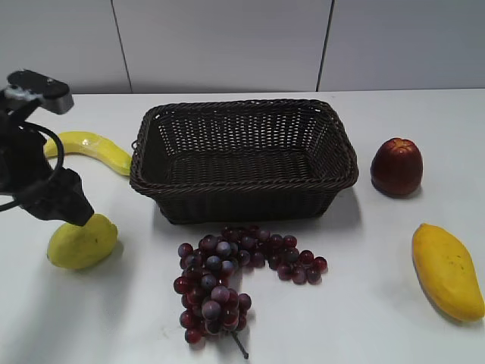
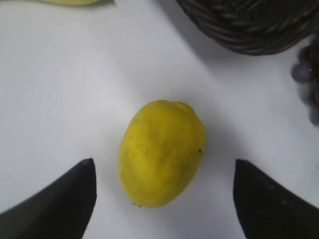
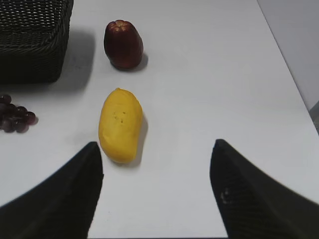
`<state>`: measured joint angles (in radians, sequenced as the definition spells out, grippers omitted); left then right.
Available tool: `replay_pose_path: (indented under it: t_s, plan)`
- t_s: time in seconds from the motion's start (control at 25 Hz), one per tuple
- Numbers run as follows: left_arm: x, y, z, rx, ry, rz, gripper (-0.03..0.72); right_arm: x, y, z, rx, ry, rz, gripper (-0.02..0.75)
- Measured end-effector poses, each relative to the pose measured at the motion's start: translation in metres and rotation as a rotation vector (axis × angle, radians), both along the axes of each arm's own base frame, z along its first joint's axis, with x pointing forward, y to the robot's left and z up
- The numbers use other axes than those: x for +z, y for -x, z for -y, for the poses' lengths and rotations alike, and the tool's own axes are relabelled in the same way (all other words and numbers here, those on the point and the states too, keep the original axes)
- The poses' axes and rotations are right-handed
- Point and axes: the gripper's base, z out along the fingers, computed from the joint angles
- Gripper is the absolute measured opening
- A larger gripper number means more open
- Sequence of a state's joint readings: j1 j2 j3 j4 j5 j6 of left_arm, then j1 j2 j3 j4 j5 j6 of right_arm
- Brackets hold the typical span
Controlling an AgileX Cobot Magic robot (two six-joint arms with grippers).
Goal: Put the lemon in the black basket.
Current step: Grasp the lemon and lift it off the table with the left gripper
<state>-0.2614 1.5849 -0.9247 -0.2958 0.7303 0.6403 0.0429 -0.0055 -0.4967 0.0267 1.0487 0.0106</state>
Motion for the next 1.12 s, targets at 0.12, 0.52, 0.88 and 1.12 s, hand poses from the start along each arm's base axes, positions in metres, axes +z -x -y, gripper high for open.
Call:
replay_pose_path:
  t_s: [0.12, 0.52, 0.88, 1.12]
  plan:
    - [-0.019, -0.011, 0.003, -0.013, -0.022, -0.069, 0.656, 0.000, 0.000, 0.000, 0.000, 0.000, 0.000, 0.553]
    - [-0.066, -0.022, 0.006, -0.068, -0.063, -0.179, 0.654, 0.000, 0.000, 0.000, 0.000, 0.000, 0.000, 0.553]
    - [-0.065, -0.020, 0.007, -0.062, -0.049, -0.197, 0.591, 0.000, 0.000, 0.000, 0.000, 0.000, 0.000, 0.553]
    - [-0.015, -0.014, 0.007, -0.108, -0.034, -0.163, 0.591, 0.000, 0.000, 0.000, 0.000, 0.000, 0.000, 0.553]
